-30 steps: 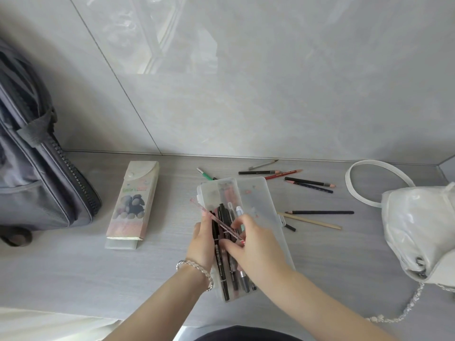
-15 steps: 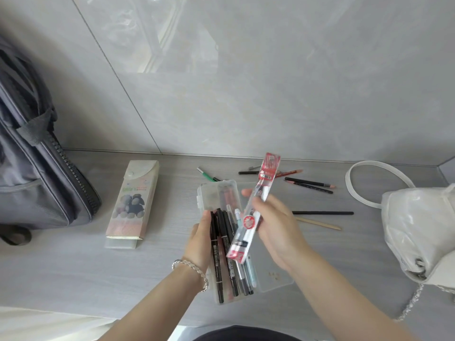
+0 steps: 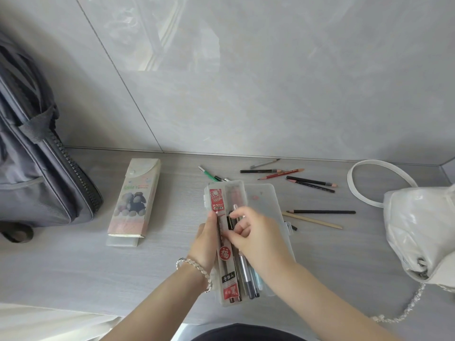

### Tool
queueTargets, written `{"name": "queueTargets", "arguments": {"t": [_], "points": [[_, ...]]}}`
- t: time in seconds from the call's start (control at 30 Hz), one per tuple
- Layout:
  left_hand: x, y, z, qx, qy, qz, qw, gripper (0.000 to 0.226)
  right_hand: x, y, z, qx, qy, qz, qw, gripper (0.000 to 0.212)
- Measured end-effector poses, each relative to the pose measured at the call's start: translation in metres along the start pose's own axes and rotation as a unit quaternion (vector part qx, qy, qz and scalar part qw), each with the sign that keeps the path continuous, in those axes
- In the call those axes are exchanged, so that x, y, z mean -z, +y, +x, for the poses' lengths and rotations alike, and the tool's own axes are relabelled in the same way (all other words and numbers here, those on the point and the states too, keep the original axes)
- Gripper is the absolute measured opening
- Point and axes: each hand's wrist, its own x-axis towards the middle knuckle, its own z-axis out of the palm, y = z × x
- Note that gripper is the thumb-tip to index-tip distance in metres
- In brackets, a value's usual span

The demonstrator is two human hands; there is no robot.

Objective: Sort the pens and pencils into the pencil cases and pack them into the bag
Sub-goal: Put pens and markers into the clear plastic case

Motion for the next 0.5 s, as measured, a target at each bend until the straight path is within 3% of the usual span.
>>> {"name": "queueTargets", "arguments": {"t": [0.07,0.13,0.23,0.3,0.33,0.4,0.47,0.5], "points": [[0.0,0.002,-0.003,-0.013,0.016,0.041,0.999,0.082,0.001,0.003,0.002,0.018,0.004,-0.021,1.0,0.021],[-0.002,0.005,-0.008,-0.034,0.036,0.095,0.994,0.07,0.002,0.004,0.001,0.049,0.005,-0.043,0.998,0.016],[-0.001,0.008,-0.013,-0.045,0.052,0.122,0.99,0.059,0.01,0.012,0.001,0.124,0.115,-0.063,0.984,0.007],[0.002,0.008,-0.013,-0.037,0.052,0.131,0.989,0.062,0.021,0.024,0.005,0.107,0.2,-0.05,0.973,0.012],[0.004,0.007,-0.012,-0.032,0.056,0.135,0.989,0.064,0.028,0.032,0.008,0.053,0.213,-0.038,0.975,0.02],[0.008,0.006,-0.011,-0.02,0.061,0.128,0.99,0.063,0.04,0.047,0.014,-0.135,0.144,0.005,0.98,0.04],[0.01,0.006,-0.009,-0.003,0.056,0.113,0.992,0.06,0.047,0.054,0.016,-0.286,0.007,0.145,0.947,0.053],[0.012,0.004,-0.007,0.0,0.057,0.105,0.993,0.06,0.048,0.054,0.016,-0.317,-0.039,0.236,0.918,0.054]]}}
